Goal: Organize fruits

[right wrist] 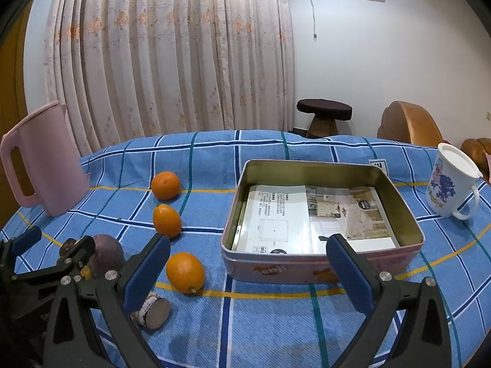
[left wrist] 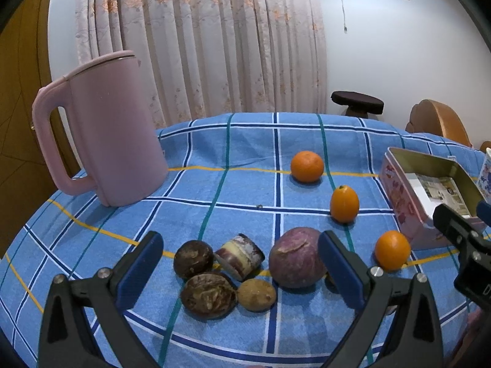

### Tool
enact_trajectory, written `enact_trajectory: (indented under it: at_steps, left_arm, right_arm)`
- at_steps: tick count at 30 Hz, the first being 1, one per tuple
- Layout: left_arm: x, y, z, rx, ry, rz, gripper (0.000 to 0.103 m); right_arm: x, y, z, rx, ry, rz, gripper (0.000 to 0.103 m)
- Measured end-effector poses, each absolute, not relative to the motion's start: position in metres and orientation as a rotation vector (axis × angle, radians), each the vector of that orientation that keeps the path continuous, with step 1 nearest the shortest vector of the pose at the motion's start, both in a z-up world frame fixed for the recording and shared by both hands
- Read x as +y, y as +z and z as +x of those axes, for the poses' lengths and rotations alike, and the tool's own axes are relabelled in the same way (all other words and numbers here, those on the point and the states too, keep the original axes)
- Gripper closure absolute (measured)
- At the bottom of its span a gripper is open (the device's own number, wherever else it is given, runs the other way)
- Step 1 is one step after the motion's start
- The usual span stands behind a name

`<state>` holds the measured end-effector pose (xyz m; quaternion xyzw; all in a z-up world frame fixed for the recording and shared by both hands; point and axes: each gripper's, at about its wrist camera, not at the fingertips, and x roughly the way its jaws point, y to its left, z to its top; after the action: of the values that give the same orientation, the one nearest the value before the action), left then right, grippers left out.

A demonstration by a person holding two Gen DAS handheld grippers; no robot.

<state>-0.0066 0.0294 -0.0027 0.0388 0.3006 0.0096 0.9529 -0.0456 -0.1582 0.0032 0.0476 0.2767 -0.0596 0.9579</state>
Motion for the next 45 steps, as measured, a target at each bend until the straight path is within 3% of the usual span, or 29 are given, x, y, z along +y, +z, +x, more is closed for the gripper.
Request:
enact_trajectory:
  at_steps: [24, 27, 29, 30, 38, 45]
  left_arm:
    - [0.032, -0.003, -0.005, 0.625, 0.000, 0.104, 0.000]
    - [0.041, -0.001, -0.007, 0.611, 0.021, 0.128, 0.000]
    - [0.051, 0.002, -0.011, 0.604, 0.021, 0.134, 0.000]
    - [0.056, 0.003, -0.012, 0.604, 0.017, 0.129, 0.000]
    - [0.088, 0.000, -0.023, 0.624, 0.017, 0.119, 0.000]
    - [0.071, 0.002, -0.021, 0.644, -0.076, 0.138, 0.000]
  right_arm:
    - [-0.157, 0.005, -0.048, 0.581, -0.029, 0.120, 0.002]
    - [-0.153, 0.004, -0.052, 0.599, 0.026, 0.115, 0.013]
    - [-0.147, 0.000, -0.053, 0.630, 0.086, 0.109, 0.037]
    - [-0.141, -0.002, -0.053, 0.650, 0.106, 0.096, 0.040]
    - [-0.104, -0.020, -0.046, 0.758, 0.241, 0.019, 0.040]
    - [-0.083, -0.039, -0.032, 0.861, 0.245, -0.091, 0.040]
